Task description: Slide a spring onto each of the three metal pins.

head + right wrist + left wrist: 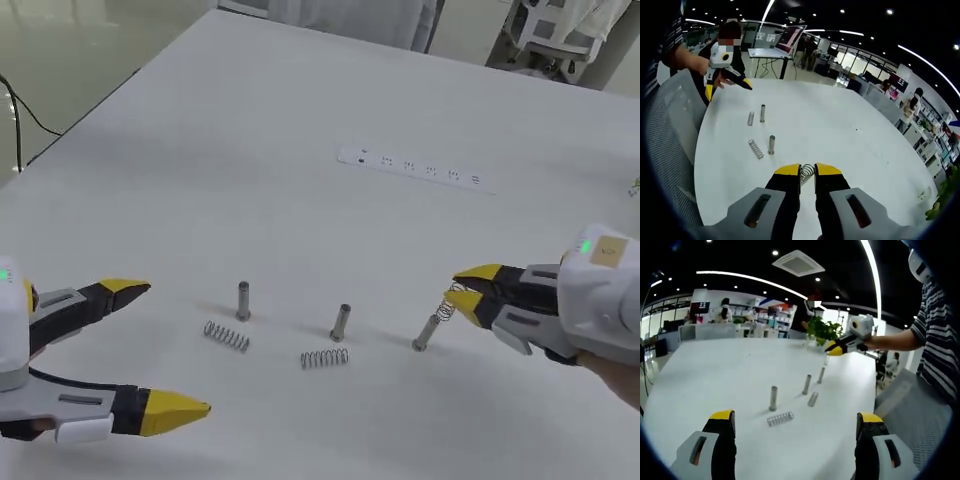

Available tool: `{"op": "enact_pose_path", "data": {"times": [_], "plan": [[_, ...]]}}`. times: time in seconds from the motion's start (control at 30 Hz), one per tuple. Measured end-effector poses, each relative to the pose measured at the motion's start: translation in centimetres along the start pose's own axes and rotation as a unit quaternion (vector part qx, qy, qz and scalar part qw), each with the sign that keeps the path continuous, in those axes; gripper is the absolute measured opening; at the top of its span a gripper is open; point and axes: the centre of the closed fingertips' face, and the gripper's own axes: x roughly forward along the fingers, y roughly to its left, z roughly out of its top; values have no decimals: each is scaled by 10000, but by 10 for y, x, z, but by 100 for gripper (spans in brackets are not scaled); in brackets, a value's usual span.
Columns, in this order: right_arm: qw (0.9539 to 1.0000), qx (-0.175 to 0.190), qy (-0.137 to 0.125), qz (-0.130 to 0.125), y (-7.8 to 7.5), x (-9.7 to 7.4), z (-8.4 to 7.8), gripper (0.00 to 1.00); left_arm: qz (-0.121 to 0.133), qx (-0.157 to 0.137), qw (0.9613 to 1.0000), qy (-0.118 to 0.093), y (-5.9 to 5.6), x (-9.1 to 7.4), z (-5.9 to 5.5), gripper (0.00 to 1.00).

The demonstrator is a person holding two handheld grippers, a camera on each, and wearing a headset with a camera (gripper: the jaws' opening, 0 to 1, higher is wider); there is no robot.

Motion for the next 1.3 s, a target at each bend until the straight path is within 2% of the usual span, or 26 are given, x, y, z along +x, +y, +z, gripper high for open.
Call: {"op": "enact_pose_path", "data": {"times": [0.23, 0.77, 1.2, 1.3], "plan": [[9999, 88, -50, -18, 0, 2, 0, 7, 37, 4, 10000, -46, 1, -2, 3, 98], [9999, 158, 6, 30, 3, 8, -4, 7, 26, -57, 10000, -31, 1, -3, 0, 98], [9996, 176, 183, 82, 7, 16, -20, 7, 37, -102, 9999, -1, 1, -4, -4, 97], [9995, 54, 287, 129, 10, 20, -26, 7, 57, -106, 9999, 6, 1, -5, -4, 97]]}}
